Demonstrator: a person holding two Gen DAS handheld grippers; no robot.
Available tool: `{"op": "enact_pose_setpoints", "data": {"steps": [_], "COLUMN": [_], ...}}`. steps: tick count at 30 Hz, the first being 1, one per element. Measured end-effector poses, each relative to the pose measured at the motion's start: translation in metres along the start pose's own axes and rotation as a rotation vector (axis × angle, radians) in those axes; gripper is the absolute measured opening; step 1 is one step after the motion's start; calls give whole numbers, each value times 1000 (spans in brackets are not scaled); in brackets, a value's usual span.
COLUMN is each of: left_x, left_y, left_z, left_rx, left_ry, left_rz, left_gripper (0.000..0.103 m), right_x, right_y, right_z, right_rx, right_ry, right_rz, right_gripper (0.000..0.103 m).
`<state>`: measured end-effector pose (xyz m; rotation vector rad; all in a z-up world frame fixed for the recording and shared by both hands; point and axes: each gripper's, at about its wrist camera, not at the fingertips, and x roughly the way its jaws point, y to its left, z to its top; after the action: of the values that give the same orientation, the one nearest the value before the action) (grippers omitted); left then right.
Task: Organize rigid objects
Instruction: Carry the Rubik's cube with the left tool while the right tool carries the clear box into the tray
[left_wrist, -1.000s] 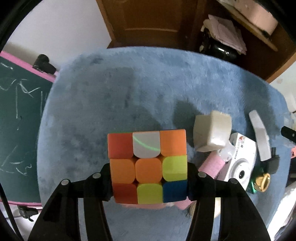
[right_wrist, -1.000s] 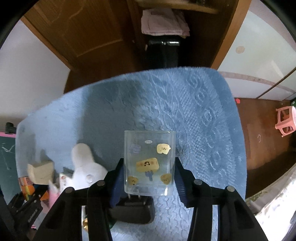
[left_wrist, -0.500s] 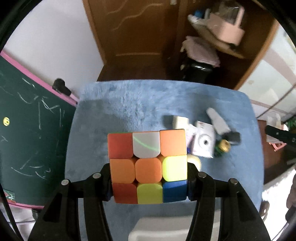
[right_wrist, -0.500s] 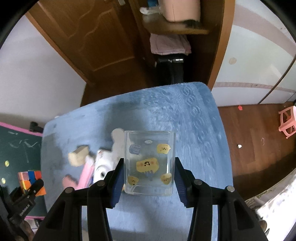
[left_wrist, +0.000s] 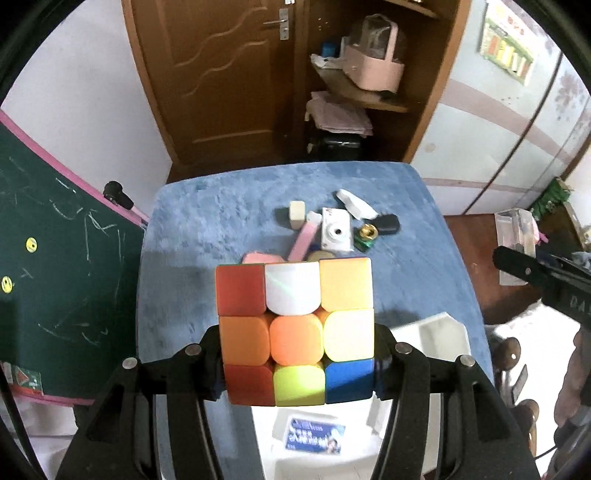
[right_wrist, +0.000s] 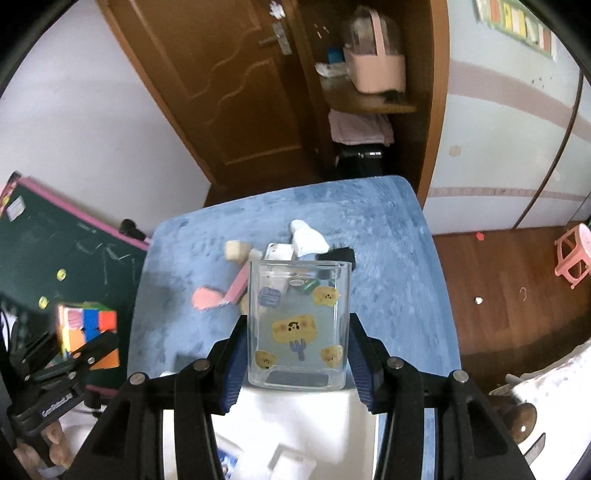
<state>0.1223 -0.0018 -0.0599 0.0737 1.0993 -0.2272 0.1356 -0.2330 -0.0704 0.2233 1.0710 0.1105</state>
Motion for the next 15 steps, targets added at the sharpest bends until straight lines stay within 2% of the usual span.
{"op": "enact_pose_setpoints", "data": {"steps": [8,15], "left_x": [-22,-3], "left_y": [-8,-29], "left_z": [-41,-71], "left_rx": [21,76], "left_ry": [-32,7], "left_rz": [-40,-63], "left_gripper": [59,59], "right_x": [-42,-29], "right_y": [29,34], "right_z": [-64,-125], "right_rx": [-55,-59], "right_ry": [-61,-6], "right_rz": [-12,-53], "right_gripper": [50,50]}}
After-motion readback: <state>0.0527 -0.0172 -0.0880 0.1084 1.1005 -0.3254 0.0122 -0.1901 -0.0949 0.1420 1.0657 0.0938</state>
